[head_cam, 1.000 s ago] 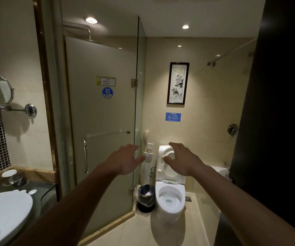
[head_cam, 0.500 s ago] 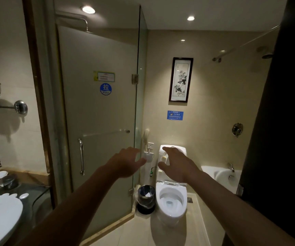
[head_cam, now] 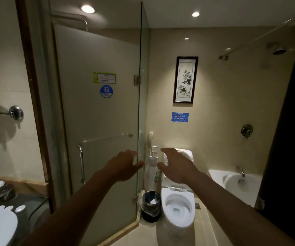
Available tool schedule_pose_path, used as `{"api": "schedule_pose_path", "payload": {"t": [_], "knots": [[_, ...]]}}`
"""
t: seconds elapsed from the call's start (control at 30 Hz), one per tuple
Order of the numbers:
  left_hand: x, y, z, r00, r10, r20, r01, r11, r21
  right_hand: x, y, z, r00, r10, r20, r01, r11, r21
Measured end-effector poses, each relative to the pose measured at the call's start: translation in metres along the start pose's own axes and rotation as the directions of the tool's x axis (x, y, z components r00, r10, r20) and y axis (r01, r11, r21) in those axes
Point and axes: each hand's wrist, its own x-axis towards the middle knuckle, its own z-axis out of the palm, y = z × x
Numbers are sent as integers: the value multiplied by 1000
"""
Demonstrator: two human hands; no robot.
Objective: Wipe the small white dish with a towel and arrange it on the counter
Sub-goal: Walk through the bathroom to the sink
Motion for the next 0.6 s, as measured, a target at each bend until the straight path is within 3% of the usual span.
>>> {"api": "schedule_pose_path", "payload": {"t": [0.6], "knots": [[82, -30, 34, 999, -38, 33, 37, 999, 32, 79, 36, 25, 998, -43, 51, 46, 997, -57]]}}
